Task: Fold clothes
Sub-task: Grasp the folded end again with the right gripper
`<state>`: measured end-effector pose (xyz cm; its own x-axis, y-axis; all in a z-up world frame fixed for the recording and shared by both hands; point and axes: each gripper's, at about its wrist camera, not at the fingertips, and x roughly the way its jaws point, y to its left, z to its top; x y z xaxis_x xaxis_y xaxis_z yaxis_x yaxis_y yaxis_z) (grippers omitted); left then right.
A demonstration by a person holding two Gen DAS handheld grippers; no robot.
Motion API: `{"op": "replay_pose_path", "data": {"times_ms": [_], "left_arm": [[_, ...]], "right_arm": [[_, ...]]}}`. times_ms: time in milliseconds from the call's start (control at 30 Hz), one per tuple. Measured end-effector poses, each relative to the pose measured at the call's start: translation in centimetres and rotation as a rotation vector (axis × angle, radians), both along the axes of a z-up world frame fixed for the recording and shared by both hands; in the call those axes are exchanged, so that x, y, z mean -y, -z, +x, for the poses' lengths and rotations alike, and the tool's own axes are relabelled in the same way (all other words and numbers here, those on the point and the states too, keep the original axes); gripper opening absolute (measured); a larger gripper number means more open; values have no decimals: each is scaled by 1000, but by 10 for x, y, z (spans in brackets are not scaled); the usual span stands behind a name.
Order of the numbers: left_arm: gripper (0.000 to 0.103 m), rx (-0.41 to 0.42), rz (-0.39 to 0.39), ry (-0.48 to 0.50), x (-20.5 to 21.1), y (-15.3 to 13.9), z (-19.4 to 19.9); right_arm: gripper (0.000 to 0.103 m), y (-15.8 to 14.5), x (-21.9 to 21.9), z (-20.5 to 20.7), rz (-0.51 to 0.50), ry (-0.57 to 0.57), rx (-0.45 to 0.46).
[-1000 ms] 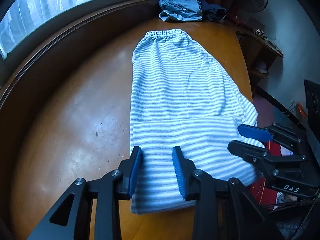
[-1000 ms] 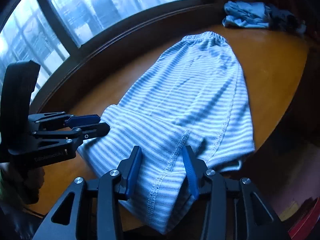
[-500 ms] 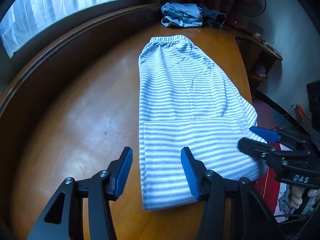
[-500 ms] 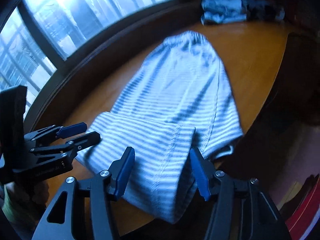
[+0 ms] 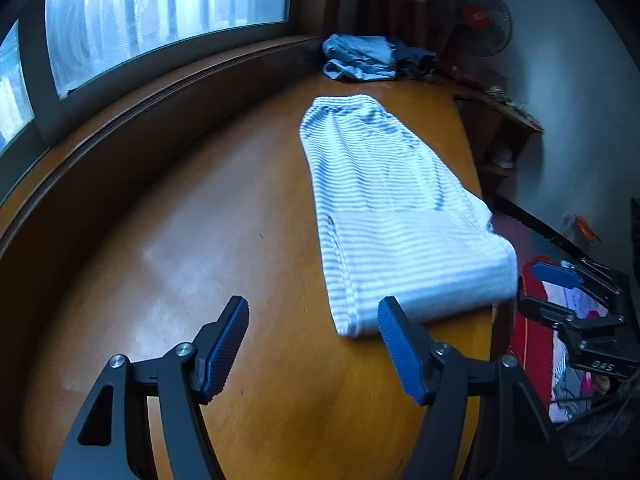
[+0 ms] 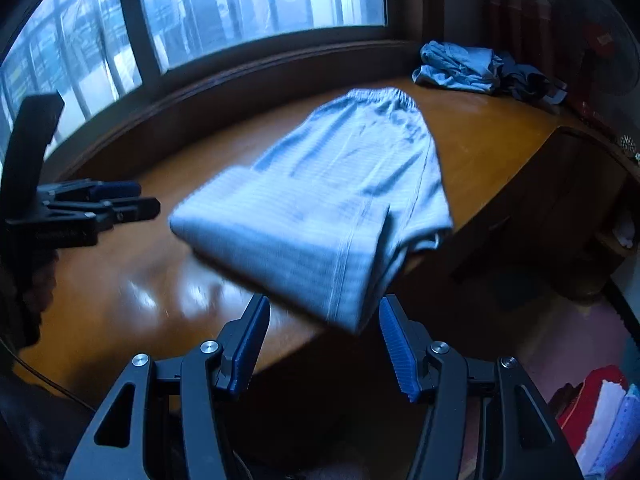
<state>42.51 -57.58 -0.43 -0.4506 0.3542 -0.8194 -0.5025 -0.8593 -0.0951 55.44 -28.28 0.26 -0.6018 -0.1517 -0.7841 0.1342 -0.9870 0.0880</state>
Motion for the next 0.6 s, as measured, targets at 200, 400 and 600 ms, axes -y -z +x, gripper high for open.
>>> {"op": "replay_pose_path", "data": {"times_ms": [200, 400, 600], "left_arm": [[65, 20, 21, 50, -4, 19, 9], [65, -5, -20, 98, -34, 36, 9], [65, 1, -41, 127, -47, 47, 13]], "right_arm": [[57, 16, 5, -1, 37, -1, 20], [57, 28, 7, -13, 57, -24, 13], [57, 34, 14, -19, 89, -49, 2]]}}
